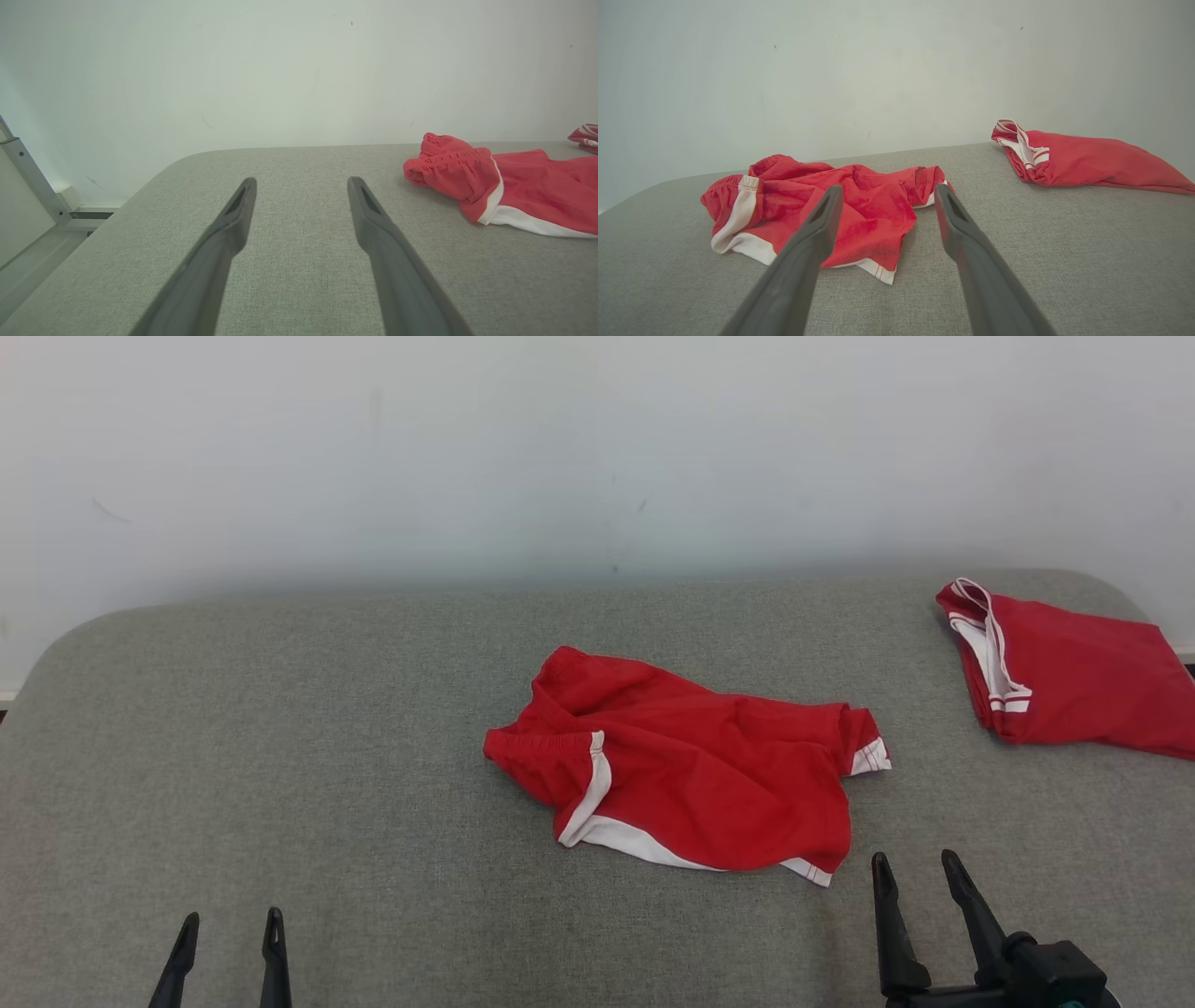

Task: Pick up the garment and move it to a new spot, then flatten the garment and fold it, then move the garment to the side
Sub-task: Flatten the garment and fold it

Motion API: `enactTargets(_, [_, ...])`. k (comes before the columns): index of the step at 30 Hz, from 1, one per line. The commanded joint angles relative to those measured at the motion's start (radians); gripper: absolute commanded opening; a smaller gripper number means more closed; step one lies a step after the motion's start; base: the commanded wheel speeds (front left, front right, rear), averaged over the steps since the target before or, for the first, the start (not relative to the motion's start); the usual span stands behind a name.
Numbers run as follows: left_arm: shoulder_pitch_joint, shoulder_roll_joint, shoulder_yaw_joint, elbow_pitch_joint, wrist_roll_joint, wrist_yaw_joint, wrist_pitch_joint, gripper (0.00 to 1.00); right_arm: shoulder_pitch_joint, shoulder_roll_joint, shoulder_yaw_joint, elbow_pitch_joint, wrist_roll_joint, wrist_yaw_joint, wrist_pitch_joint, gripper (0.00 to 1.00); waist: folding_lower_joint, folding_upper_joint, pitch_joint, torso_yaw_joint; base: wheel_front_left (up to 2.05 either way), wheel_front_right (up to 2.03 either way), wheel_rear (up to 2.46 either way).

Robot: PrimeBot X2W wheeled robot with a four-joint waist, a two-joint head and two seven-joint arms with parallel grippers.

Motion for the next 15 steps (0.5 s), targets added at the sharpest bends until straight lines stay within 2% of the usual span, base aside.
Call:
enactTargets(1, [-0.004,-0.002,0.004,0.000,0.007,-0.002,-0.003,1.00,0.008,0.003,0.003,0.000,0.000,-0.003,-0.001,1.00,0.0000,0.0000,0.000,0.000,0.00,0.00,0.00])
enactTargets(11, [-0.010,-0.002,0.010,0.006,0.008,-0.006,-0.003,1.00,0.007,0.003,0.003,-0.002,-0.005,-0.003,-0.001,1.00,0.0000,0.0000,0.004,-0.002,0.00,0.00,0.00])
enactTargets(15, [-0.039,0.017,-0.004,0.014,0.015,-0.009,-0.003,1.00,-0.005,0.003,0.008,-0.001,-0.002,-0.003,-0.001,1.00,0.0000,0.0000,0.015,-0.006,0.00,0.00,0.00])
